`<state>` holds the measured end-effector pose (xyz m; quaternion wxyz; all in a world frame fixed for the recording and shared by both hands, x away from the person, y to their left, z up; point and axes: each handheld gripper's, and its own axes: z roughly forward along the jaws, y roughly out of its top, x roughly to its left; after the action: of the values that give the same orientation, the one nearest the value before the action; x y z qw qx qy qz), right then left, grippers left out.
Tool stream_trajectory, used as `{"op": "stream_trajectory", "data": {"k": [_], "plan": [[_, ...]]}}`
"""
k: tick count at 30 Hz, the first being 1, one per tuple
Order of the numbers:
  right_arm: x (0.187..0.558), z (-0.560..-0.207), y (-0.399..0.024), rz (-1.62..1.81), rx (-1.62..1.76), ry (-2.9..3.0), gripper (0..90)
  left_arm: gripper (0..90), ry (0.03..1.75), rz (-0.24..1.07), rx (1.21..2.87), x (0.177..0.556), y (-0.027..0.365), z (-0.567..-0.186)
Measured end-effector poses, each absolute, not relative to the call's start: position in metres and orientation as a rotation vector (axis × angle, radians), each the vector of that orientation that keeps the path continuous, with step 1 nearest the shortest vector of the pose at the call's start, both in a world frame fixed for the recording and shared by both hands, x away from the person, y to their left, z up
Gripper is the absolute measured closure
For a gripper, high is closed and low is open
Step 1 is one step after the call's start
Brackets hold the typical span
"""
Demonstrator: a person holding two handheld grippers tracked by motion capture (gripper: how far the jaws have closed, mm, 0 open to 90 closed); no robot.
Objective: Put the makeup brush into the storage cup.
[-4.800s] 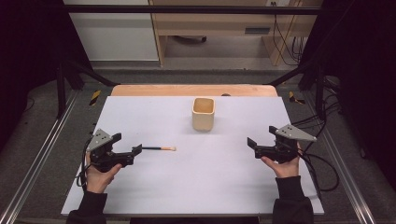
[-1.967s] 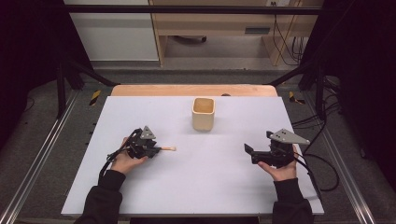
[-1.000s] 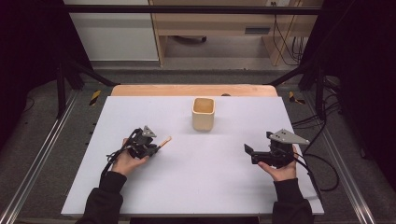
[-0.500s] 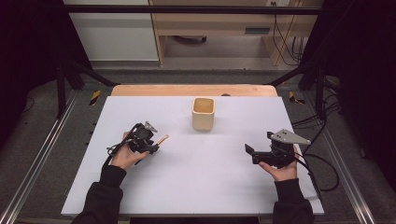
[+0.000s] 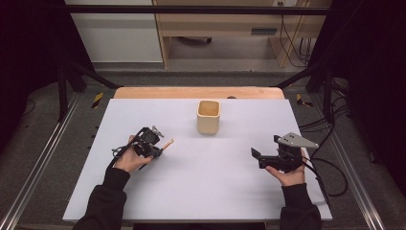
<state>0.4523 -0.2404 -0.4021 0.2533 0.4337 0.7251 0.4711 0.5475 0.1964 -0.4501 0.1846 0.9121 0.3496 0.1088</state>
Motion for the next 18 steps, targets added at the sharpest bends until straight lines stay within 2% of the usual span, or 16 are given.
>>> {"op": "stream_trajectory", "data": {"k": [18], "plan": [[0.453,-0.403,-0.239,1.276,1.188,1.987,3.1,82.4,1.004,0.298,2.649,0.551,0.185,-0.447]]}}
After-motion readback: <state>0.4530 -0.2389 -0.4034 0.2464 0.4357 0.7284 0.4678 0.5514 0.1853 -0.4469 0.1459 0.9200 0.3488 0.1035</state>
